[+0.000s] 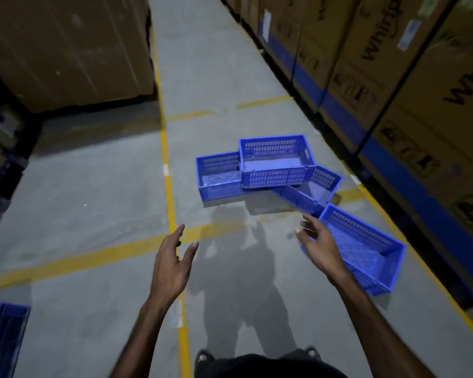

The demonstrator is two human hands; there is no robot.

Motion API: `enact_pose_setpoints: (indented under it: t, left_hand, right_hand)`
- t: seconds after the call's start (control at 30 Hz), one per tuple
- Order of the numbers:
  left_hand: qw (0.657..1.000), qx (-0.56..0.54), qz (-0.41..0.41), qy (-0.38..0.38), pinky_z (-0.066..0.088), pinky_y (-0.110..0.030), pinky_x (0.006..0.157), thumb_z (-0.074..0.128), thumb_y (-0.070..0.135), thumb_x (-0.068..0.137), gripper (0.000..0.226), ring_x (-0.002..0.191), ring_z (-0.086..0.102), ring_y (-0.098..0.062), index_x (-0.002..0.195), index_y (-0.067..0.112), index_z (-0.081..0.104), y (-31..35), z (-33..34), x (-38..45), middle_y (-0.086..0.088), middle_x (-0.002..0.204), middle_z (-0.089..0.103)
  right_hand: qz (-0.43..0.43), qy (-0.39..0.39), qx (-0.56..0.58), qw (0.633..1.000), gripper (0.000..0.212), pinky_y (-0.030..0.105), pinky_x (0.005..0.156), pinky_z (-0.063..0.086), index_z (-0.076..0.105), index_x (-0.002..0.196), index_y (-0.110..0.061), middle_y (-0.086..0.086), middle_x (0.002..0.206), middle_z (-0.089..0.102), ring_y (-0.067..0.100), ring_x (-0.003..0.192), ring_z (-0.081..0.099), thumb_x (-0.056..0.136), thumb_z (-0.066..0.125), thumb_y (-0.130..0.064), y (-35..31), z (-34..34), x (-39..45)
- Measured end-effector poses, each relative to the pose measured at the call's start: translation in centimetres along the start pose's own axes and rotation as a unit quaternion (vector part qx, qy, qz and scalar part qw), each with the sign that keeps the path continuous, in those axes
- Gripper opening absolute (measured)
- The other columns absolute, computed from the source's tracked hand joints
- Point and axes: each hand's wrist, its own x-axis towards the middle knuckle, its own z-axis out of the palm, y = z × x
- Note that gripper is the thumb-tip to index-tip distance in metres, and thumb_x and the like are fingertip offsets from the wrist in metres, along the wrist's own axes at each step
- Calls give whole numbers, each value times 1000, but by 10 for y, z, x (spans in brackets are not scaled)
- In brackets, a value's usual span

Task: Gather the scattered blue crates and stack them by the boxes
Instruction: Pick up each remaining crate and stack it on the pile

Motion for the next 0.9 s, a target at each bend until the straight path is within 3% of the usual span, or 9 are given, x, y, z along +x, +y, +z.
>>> enact_pose_setpoints:
  t: [0.13, 0.43, 0.63, 0.8, 0.9]
  left_hand:
    - [1000, 1, -1, -2, 52, -43, 97, 64, 45, 97, 57, 119, 59, -13, 150, 34, 46, 41, 64, -3, 8, 145, 53]
    - [999, 25, -3, -40, 51, -47, 101, 65, 42, 98, 59, 119, 59, -13, 152, 33, 44, 116, 191, -29, 10, 146, 51]
    - [995, 66, -2, -70, 52, -48, 98, 62, 53, 96, 62, 118, 58, -10, 152, 37, 41, 135, 220, -30, 19, 141, 48]
    - [995, 71, -6, -76, 53, -49, 98, 63, 48, 97, 60, 120, 58, -11, 152, 37, 43, 145, 236, 5, 15, 145, 49]
    - [995, 66, -3, -71, 52, -48, 100, 64, 47, 97, 59, 119, 58, -10, 152, 36, 43, 149, 247, 32, 13, 146, 50]
  right_hand:
    - [7, 7, 10, 1000, 50, 43, 109, 47, 55, 143, -24, -1, 133, 64, 13, 122, 61, 95, 69, -31, 34, -74, 18]
    - [33, 21, 39, 998, 50, 36, 104, 49, 55, 143, -16, 2, 131, 65, 16, 119, 62, 96, 69, -25, 106, -204, 50]
    - [52, 26, 71, 996, 45, 45, 108, 48, 56, 139, -22, 4, 128, 66, 19, 120, 63, 96, 69, -22, 125, -236, 76]
    - [68, 28, 91, 993, 45, 33, 100, 47, 55, 140, -24, -2, 129, 64, 15, 121, 61, 97, 68, -25, 124, -243, 104]
    - [73, 27, 82, 994, 45, 35, 102, 48, 56, 140, -23, -4, 127, 64, 15, 122, 61, 97, 68, -28, 120, -244, 126]
